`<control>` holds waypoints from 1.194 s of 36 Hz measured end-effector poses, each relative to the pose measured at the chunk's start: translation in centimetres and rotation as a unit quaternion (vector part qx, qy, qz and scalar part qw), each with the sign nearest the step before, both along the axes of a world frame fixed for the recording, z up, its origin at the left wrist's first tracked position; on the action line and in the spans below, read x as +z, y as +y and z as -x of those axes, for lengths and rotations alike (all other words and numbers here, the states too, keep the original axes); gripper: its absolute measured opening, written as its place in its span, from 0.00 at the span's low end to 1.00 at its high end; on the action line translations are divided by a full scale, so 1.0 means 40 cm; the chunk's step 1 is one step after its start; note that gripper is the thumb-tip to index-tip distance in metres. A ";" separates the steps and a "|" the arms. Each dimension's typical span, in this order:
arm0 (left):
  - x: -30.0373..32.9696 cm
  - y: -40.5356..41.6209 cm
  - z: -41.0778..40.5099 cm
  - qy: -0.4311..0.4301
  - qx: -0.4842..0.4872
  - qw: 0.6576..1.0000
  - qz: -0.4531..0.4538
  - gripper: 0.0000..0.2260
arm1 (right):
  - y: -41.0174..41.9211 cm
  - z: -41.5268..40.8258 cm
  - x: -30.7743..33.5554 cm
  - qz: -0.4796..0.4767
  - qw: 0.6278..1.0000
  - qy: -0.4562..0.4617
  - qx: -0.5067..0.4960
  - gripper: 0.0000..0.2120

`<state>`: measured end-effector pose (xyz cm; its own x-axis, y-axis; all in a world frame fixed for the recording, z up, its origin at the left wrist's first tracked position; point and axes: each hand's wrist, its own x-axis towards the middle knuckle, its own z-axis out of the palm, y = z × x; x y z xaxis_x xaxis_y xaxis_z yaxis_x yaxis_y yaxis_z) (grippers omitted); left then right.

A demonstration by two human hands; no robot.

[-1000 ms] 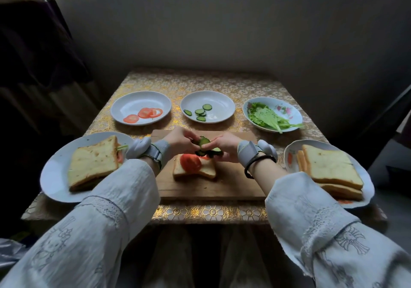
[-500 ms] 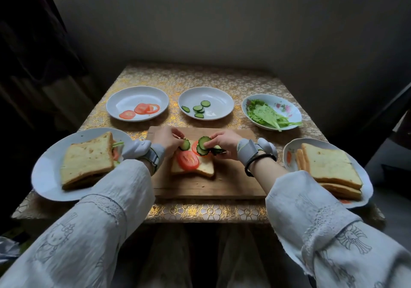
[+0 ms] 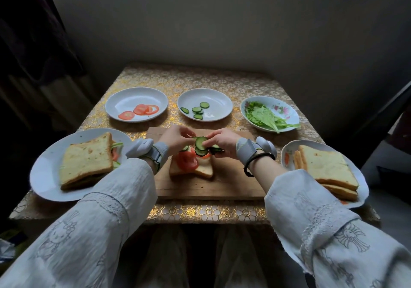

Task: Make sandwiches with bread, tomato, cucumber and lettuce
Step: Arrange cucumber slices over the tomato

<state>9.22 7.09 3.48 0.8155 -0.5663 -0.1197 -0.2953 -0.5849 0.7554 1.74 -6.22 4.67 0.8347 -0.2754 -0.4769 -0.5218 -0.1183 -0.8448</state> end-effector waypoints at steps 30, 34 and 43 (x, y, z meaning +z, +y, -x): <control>-0.015 -0.041 -0.013 -0.040 0.087 0.993 -0.073 0.10 | -0.047 0.001 -0.010 -0.018 0.995 -0.008 -0.097 0.07; -0.016 -0.036 -0.019 -0.045 0.095 0.992 -0.072 0.11 | -0.031 -0.013 -0.016 -0.032 0.994 -0.007 -0.108 0.15; -0.029 -0.020 -0.023 -0.042 0.072 0.993 -0.086 0.10 | -0.017 -0.053 -0.064 0.136 0.986 -0.015 -0.092 0.10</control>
<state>10.12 6.30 2.34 0.8977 -0.4198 -0.1337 -0.2562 -0.7443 0.6167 3.87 -6.89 2.13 0.7716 -0.5375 -0.3402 -0.5303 -0.2481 -0.8107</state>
